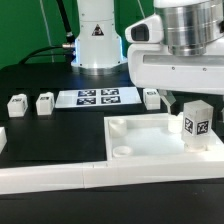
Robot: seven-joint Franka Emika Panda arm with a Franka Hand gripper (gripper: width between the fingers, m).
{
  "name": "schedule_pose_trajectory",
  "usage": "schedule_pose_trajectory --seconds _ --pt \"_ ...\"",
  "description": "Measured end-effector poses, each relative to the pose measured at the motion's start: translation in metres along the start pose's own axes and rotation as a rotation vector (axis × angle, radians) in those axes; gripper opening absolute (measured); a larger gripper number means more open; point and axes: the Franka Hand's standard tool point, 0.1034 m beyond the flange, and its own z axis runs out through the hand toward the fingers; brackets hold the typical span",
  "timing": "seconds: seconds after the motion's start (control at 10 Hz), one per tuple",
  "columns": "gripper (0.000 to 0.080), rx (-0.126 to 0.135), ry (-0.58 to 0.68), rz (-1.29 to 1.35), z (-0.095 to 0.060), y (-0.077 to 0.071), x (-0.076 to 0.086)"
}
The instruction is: Assemble square table
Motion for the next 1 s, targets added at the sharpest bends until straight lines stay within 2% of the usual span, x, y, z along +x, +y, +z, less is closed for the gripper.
schedule_pose_trajectory --seconds 0.2,0.3,0.4,0.6,0.7,0.8,0.9,1.0 --pt "0.0646 -0.004 0.002 -0.184 0.0004 0.0013 0.001" --pt "0.0649 -0.018 0.011 -0.393 -0.0003 0.0025 0.003" --pt "0.0649 -0.016 0.023 -0.524 -0.001 0.0032 0.0065" --pt "0.0649 -0.012 0.038 -0.51 -0.0004 0.0045 0.0092" --pt "0.054 -0.012 0.038 -0.516 -0.0003 0.0046 0.0092" --pt "0.054 -0.008 0.037 -0.436 -0.0001 0.004 0.0087" --pt "0.0346 -0.007 0.037 -0.364 0.0 0.0037 0.0083" --pt "0.0346 -0.006 0.037 -0.324 0.0001 0.0037 0.0083"
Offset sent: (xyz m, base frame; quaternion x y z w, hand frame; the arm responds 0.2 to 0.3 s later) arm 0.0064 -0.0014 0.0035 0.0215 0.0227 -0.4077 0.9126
